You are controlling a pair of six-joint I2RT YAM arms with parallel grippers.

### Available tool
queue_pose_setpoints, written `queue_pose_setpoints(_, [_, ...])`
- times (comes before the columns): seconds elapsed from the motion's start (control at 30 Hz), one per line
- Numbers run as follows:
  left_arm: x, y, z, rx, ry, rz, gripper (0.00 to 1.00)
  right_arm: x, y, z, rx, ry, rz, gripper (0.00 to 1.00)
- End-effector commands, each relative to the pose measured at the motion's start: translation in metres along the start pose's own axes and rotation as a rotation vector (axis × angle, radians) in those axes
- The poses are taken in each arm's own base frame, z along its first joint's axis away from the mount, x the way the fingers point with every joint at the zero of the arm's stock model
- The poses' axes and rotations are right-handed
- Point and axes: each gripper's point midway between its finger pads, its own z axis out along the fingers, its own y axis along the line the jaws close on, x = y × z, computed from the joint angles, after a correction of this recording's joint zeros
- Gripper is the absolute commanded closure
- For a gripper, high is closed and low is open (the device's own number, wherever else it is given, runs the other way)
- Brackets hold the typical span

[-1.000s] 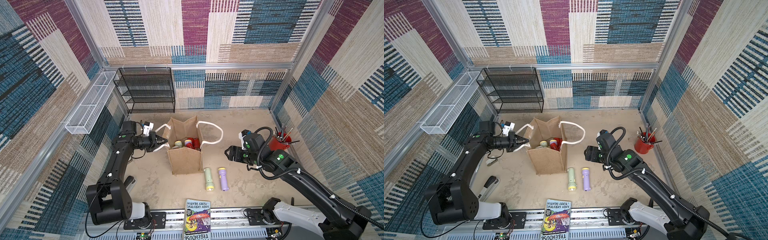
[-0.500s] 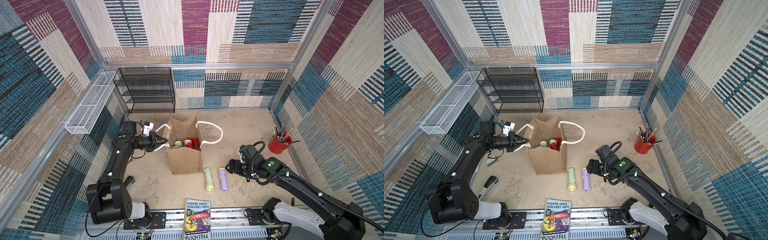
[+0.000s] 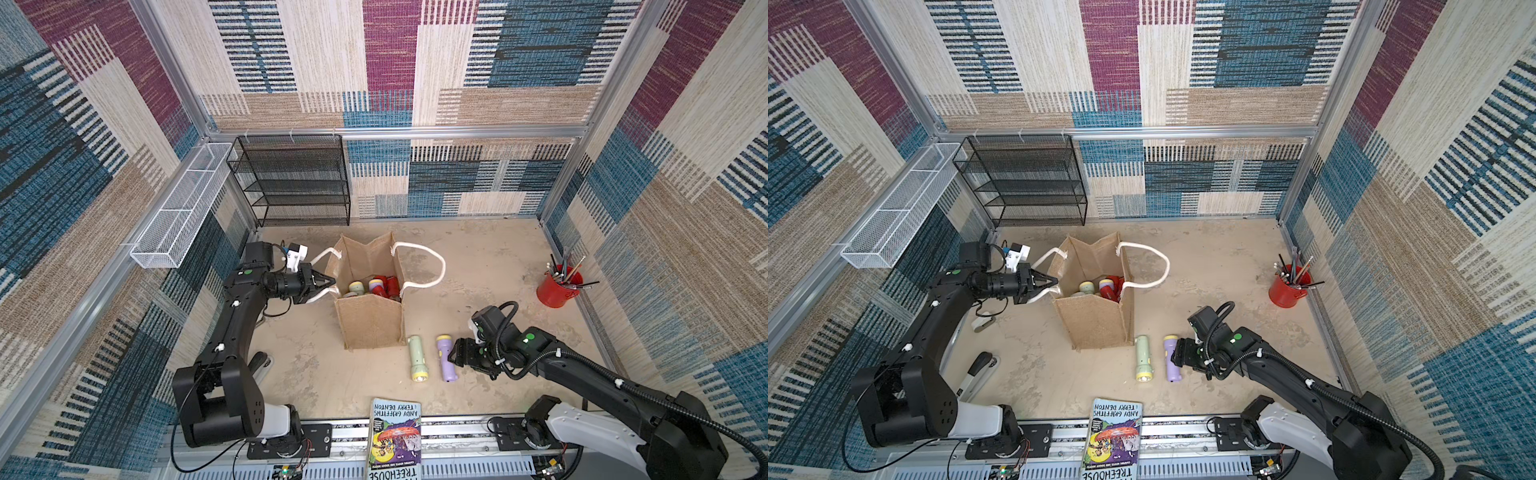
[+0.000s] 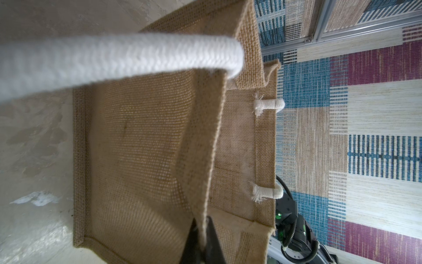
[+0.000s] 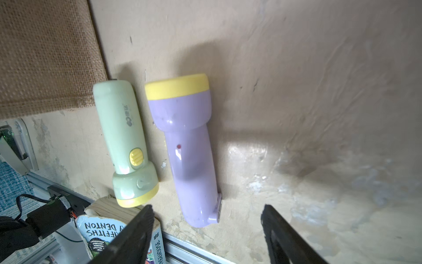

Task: Put the flashlights into the tote bags
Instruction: Pick up the flashlight from the center of the board.

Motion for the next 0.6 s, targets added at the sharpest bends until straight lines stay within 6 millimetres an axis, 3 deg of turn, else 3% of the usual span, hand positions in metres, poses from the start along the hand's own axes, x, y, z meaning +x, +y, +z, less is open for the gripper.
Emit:
queue_pose_setpoints(0.0, [-0.003,0.001,0.000,0.000,-0.006,0.013,1.00,-0.002,0.023,0.000,-0.094,-0.030,0.018,0.23])
queue_pose_setpoints(0.33, [-0.003,0.000,0.000,0.003,-0.006,0.012,1.00,-0.007,0.003,0.010,0.134,-0.021,-0.043,0.25])
queue_pose_setpoints(0.57, [-0.003,0.001,0.001,0.001,-0.005,0.012,1.00,-0.005,0.001,0.023,0.193,0.009,-0.078,0.29])
